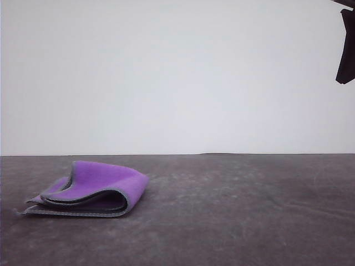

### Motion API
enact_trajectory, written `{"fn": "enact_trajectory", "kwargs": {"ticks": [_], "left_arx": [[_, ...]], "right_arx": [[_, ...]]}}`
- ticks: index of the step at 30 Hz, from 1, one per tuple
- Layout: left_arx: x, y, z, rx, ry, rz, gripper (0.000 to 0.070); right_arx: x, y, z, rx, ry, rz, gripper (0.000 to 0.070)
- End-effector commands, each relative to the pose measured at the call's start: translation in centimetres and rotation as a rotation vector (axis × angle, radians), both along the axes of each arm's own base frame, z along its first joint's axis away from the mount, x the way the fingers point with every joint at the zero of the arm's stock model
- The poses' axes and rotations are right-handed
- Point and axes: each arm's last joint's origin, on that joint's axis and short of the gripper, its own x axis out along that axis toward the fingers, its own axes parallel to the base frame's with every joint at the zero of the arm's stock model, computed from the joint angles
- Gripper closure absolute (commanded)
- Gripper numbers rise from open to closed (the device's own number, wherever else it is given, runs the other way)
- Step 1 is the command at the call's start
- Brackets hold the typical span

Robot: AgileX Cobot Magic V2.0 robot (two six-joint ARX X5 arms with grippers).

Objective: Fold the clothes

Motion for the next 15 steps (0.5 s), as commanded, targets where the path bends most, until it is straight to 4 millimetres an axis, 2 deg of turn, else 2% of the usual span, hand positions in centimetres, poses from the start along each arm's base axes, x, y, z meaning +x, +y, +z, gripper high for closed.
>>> {"fn": "enact_trajectory", "kwargs": {"ticks": [1,9,12,15], "left_arx": [[0.1,0.0,-0.7,-0.001,0.027,0.004,0.0683],[0.1,0.0,-0.7,-0.001,0.027,0.004,0.0683],[0.1,0.0,-0.7,-0.001,0.027,0.004,0.0683],[0.1,0.0,-0.7,-0.001,0.026,0.004,0.0683]], "right_arx": [[0.2,0.1,0.2,0.004,-0.010,0.000,0.0689],[0.3,0.1,0.3,0.003,-0.016,0.001,0.0690],[0.4,0.1,0.8,-0.016,-0.087,0.011,0.0690],[-1.1,-0.4,2.1,-0.059,-0.184,0.002,0.0690]]}}
